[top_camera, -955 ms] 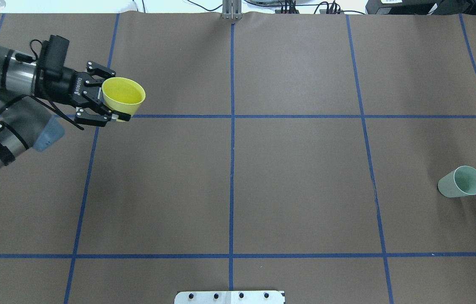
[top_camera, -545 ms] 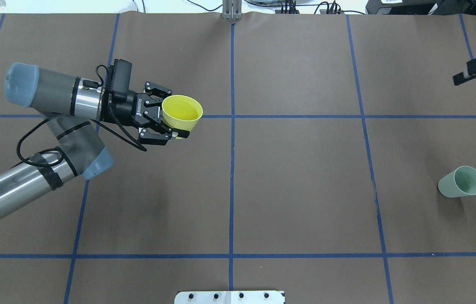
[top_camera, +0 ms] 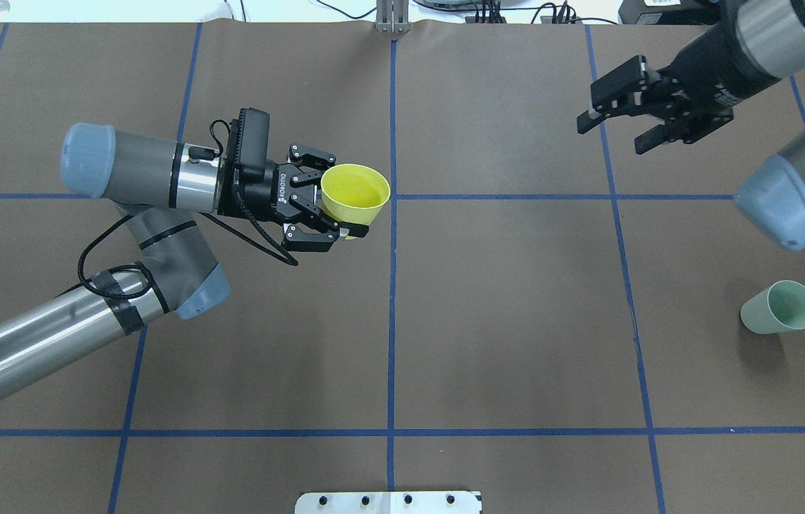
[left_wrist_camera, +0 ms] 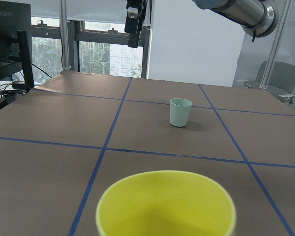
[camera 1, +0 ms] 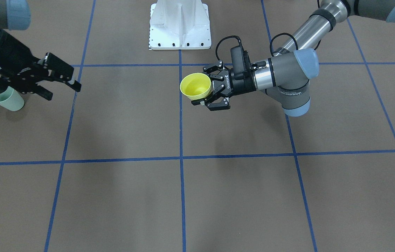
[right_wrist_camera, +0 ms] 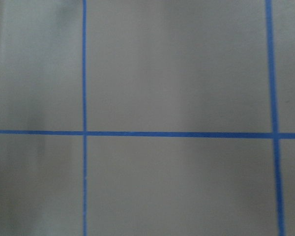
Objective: Transfer and stack yellow cup on green cup
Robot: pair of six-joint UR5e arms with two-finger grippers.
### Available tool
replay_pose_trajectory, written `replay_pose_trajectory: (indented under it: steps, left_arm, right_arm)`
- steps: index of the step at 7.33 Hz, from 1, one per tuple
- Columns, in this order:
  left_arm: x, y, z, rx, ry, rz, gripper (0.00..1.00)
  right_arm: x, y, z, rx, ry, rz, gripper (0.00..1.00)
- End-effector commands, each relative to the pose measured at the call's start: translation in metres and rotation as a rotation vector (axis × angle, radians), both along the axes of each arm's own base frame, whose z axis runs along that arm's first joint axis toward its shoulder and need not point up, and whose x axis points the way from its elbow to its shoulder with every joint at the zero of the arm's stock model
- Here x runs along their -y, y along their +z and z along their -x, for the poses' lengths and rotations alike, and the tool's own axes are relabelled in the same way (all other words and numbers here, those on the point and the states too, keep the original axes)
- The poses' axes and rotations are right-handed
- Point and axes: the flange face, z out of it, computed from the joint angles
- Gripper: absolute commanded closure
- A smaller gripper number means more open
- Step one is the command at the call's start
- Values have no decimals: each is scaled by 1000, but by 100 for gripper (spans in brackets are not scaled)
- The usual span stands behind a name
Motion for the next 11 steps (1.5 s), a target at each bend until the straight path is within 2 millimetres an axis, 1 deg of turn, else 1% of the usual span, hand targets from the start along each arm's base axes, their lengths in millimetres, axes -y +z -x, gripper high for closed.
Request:
replay_pose_trajectory:
  steps: [1,3,4,5,6,8,9,11]
  left_arm:
    - [-2,-11,-5,-16,-4,-4,93]
    - [-6,-11,-8,-21,1,-4,91]
    - [-6,-11,-10,-31,-22,9,90]
    - [-14,-12,-18,-42,-19,13,89]
    - [-16,-13,-19,-46,-16,10,88]
    - [-16,-13,-19,-48,-17,10,86]
    - [-16,-13,-19,-50,-16,8,86]
    - [-17,-13,-18,-51,-15,8,86]
  right_arm:
    - [-23,-52,74,-18,-16,21,0]
    - [-29,-112,112,-45,-40,78,0]
    - [-27,-127,127,-49,-30,99,0]
    - [-21,-140,148,-59,-17,125,0]
    - [-21,-146,163,-68,-15,120,0]
    - [-34,-139,182,-88,-26,115,0]
    - [-37,-136,187,-97,-25,112,0]
    - [-37,-118,188,-117,-21,120,0]
